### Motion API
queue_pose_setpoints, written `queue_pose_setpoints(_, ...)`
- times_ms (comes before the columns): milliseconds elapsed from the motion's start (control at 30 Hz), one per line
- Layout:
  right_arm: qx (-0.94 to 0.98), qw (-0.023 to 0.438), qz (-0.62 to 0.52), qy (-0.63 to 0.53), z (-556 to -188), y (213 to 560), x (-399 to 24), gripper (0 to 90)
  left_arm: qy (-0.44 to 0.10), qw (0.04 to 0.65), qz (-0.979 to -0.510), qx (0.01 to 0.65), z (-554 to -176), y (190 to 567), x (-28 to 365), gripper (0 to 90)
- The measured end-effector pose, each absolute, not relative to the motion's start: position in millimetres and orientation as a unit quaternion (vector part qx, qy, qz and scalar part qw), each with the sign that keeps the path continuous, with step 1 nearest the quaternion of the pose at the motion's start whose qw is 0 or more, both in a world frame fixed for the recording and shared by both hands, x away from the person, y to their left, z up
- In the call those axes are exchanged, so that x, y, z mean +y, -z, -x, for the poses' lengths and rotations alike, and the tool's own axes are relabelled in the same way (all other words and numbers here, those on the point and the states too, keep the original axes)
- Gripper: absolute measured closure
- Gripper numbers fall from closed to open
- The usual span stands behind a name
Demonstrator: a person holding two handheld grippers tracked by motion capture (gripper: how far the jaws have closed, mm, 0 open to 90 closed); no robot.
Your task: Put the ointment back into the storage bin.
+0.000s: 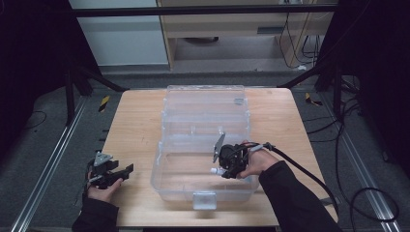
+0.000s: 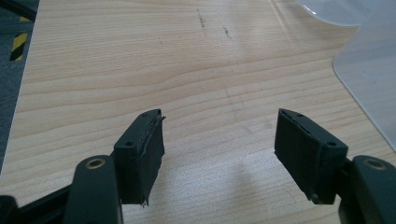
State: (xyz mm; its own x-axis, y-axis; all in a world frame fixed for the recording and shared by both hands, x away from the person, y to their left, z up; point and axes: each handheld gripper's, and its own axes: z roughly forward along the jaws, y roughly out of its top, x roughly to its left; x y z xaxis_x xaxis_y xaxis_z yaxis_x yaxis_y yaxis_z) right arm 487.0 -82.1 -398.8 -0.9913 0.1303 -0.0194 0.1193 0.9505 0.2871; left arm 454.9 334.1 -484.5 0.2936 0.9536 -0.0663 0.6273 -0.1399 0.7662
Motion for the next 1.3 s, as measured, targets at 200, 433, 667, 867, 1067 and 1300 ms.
queue_pose_setpoints(200,0.99,0.018,-0.053,-0.13,-488,410,-78,69.6,-0.226,0.359,-0.719,0.55,-455,485,334,32.4)
queue_pose_setpoints(433,0.992,0.013,-0.051,-0.113,-489,422,-76,69.5,-0.227,0.358,-0.72,0.55,-455,485,334,32.5)
queue_pose_setpoints(667,0.993,0.015,-0.049,-0.104,-489,431,-74,69.4,-0.227,0.358,-0.72,0.55,-455,485,334,32.4)
queue_pose_setpoints(867,0.995,0.014,-0.044,-0.09,-490,439,-71,69.3,-0.227,0.359,-0.72,0.55,-455,485,334,32.5)
queue_pose_setpoints(1067,0.996,0.011,-0.046,-0.081,-490,445,-70,69.0,-0.227,0.358,-0.72,0.549,-455,485,334,32.4)
queue_pose_setpoints(1300,0.996,0.008,-0.049,-0.079,-490,448,-69,68.8,-0.227,0.358,-0.72,0.549,-455,485,334,32.5)
